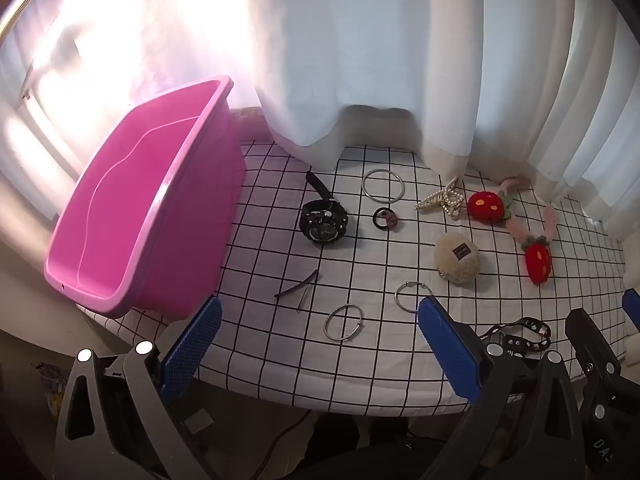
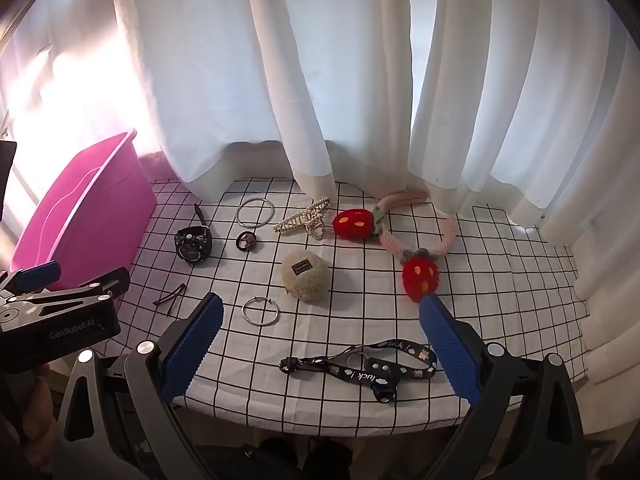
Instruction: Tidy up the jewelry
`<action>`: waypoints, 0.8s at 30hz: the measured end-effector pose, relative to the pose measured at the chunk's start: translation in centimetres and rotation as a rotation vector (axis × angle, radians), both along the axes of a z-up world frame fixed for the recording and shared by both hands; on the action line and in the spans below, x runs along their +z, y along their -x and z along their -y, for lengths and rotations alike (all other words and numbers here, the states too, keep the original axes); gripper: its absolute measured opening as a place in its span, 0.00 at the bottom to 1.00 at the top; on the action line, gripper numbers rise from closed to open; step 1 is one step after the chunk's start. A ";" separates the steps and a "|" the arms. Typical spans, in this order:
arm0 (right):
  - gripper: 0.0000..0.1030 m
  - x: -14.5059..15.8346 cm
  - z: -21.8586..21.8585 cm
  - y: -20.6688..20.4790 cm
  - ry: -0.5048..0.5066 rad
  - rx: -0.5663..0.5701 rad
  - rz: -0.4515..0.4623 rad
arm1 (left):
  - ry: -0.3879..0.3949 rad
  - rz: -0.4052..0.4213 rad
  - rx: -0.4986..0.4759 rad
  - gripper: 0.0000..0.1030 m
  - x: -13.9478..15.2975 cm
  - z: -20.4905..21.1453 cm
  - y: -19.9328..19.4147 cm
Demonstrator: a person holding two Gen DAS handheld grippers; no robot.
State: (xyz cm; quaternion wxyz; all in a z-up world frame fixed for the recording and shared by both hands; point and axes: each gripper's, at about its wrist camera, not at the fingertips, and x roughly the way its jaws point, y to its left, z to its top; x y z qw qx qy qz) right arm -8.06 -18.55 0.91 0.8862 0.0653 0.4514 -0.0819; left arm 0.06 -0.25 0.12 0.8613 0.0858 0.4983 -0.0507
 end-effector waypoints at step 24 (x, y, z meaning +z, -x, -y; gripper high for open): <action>0.91 -0.1 -1.1 0.5 -0.011 0.003 0.006 | 0.023 -0.023 -0.011 0.94 -1.0 -1.1 2.2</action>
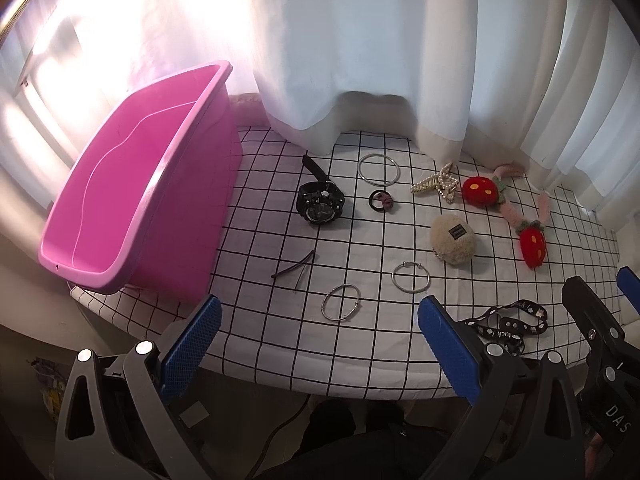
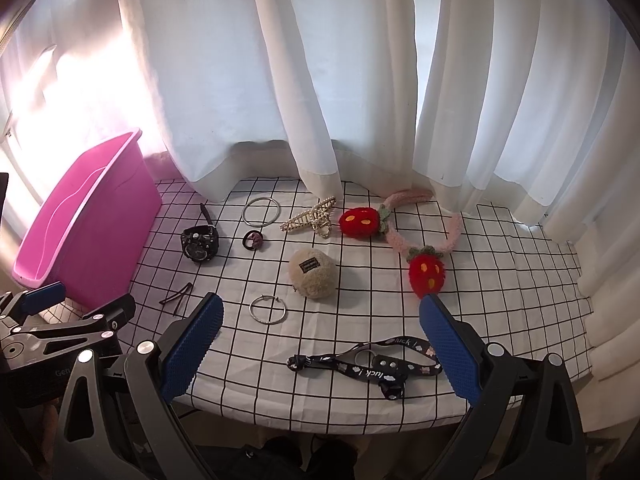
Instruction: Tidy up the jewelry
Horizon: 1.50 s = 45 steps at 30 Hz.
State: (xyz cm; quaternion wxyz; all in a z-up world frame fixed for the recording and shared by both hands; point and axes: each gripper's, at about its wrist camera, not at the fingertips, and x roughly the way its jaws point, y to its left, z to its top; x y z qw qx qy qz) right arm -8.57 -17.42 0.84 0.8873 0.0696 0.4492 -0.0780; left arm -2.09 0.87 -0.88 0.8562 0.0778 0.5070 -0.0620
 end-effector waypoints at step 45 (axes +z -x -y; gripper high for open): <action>0.91 -11.9 5.2 3.0 -0.120 -0.081 -0.187 | -0.037 -0.122 0.020 0.94 -10.6 -2.7 -1.8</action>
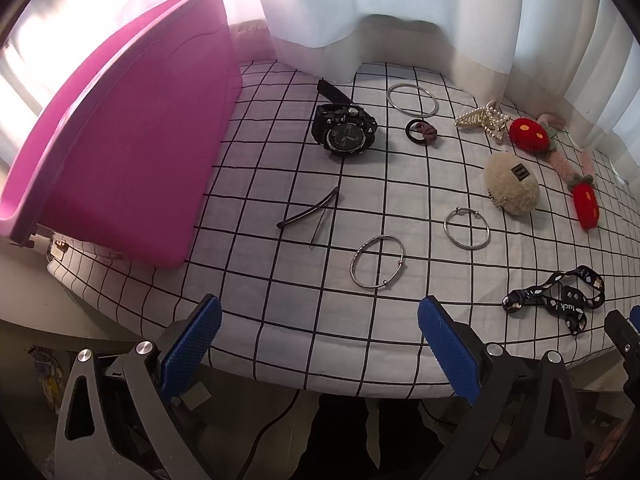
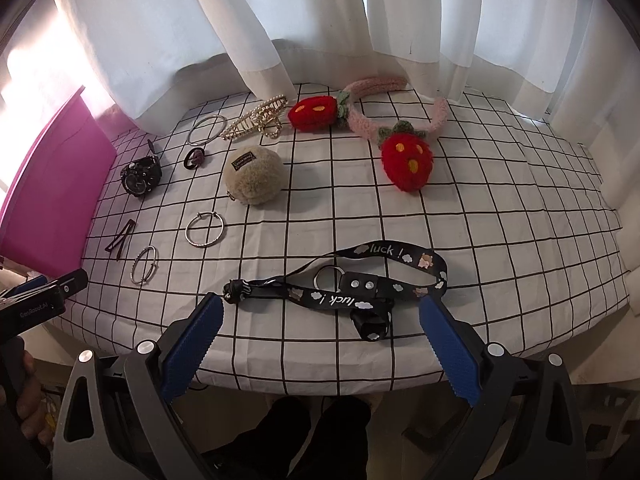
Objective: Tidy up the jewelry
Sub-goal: 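Reach the right tool to the black lanyard while the left tool approaches the silver bangle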
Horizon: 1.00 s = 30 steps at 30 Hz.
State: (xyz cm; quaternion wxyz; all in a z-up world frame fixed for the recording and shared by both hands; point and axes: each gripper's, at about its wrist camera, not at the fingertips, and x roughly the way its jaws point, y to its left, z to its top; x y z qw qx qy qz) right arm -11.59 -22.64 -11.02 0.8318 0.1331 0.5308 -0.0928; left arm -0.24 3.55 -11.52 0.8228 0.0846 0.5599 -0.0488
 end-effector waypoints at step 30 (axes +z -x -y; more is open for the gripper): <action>0.91 -8.8 4.1 -0.8 0.042 -0.047 -0.106 | 0.047 -0.028 -0.016 0.94 -8.9 3.3 -3.4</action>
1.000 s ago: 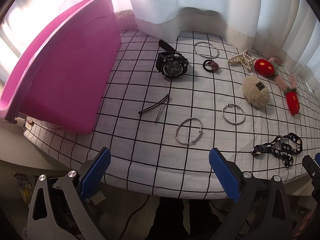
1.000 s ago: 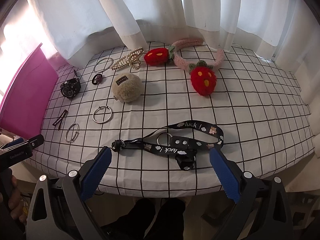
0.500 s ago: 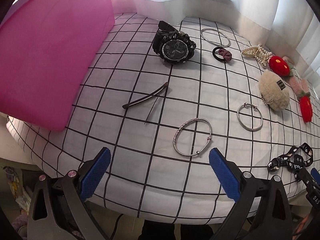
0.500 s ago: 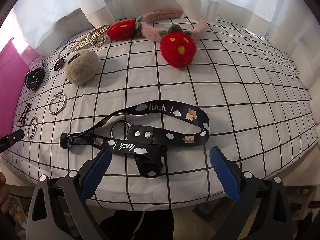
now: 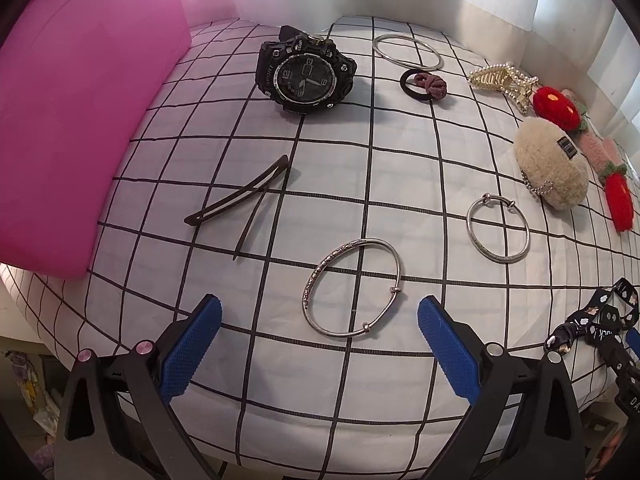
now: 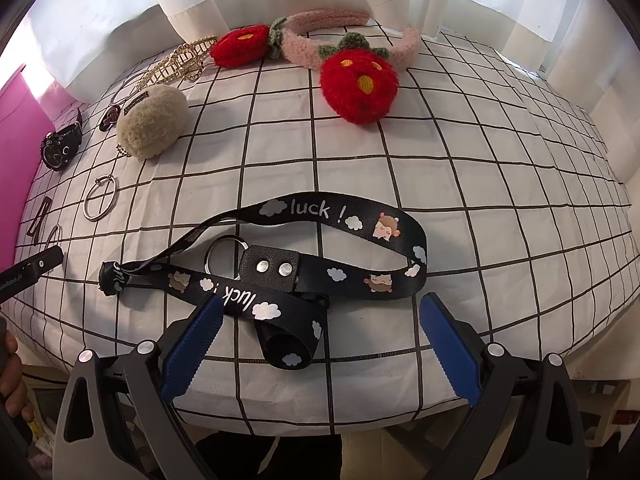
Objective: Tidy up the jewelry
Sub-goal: 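Reach the right tool to the black lanyard while the left tool approaches the silver bangle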
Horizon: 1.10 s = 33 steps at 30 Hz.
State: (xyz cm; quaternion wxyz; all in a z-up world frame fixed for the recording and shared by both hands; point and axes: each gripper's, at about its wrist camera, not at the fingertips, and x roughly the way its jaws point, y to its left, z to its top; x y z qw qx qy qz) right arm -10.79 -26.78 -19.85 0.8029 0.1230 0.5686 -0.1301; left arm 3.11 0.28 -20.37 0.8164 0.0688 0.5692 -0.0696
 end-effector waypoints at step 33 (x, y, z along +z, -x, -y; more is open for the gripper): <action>0.91 -0.6 -1.0 -0.6 0.054 0.058 0.083 | 0.056 0.107 -0.039 0.73 0.5 0.6 0.9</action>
